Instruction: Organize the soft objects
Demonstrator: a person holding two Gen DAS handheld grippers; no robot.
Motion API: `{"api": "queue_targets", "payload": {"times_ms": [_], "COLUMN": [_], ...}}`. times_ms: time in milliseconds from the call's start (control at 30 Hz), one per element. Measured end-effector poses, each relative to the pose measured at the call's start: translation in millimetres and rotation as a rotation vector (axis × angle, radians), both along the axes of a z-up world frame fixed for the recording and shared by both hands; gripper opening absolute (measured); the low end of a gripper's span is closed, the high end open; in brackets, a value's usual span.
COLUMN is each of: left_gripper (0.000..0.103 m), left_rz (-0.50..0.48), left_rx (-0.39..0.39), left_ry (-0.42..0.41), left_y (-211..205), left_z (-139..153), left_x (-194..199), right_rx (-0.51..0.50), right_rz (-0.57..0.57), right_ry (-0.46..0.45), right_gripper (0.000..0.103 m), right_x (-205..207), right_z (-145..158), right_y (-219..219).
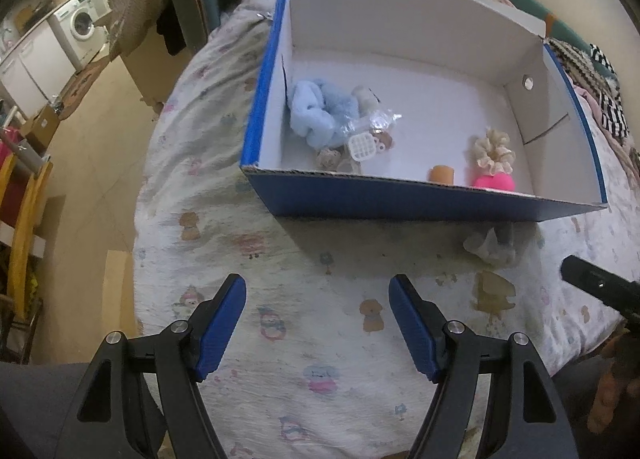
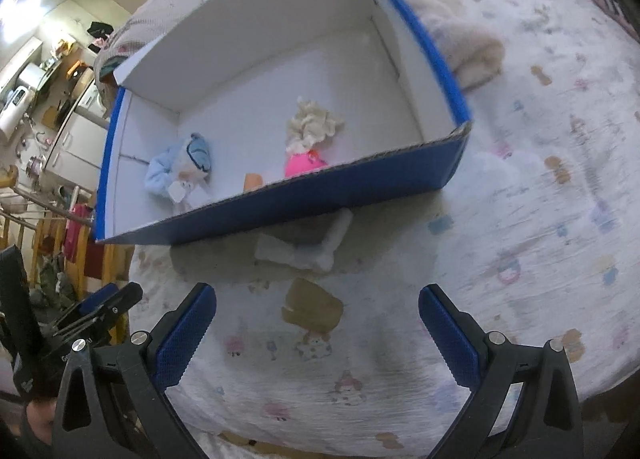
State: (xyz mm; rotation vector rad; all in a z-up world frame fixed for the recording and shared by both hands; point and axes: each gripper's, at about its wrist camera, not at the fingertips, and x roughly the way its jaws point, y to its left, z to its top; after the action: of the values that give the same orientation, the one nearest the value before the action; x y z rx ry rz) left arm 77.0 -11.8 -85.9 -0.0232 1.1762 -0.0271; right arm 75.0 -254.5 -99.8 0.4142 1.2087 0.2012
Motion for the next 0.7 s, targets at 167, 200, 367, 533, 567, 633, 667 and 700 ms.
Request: {"api": "queue_targets", "payload": {"times_ms": [167,200,367,533,567,633,667,700], "left_gripper": [0.071,0.071,0.072,0.072,0.072,0.072,0.071,0.071], "left_rz": [-0.002,-0.001,0.006,0.004,0.003,-0.001,-0.004,-0.006], "left_rx": [-0.018,-0.023,-0.027,-0.035,-0.037,-0.037,-0.037,-0.039], "left_ry": [0.020,0.024,0.034,0.037,0.039,0.043,0.043,0.043], "left_y": [-3.3,-3.9,-6.6,-10.9,-12.1,-14.9,-16.3,-17.8], "left_z": [-4.3,-4.5,-4.9,-5.6,-6.1,-6.9,-7.1,-7.1], "left_x": [2.5,3.5,6.5,9.5,10.0,10.9,11.2,11.6], "right_rx": [-0.034,-0.038,-0.133,-0.194,-0.202,-0.226,-0.233,-0.232], "right_rz": [0.057,0.074,0.155,0.217,0.227,0.246,0.262,0.277], "right_ry": [0.034,0.044,0.082,0.118,0.128,0.129,0.114,0.102], "right_gripper": [0.099,0.097,0.090,0.065,0.058,0.047,0.036,0.032], "right_x": [6.8,8.4,14.6,19.3,19.4,17.6,16.0,14.1], "right_z": [-10.6,-13.6,-31.1,-51.2,-55.5,-58.8,-57.6,-56.2], "right_y": [18.4,24.2,55.2,72.5,74.4,74.4,74.6,73.9]}}
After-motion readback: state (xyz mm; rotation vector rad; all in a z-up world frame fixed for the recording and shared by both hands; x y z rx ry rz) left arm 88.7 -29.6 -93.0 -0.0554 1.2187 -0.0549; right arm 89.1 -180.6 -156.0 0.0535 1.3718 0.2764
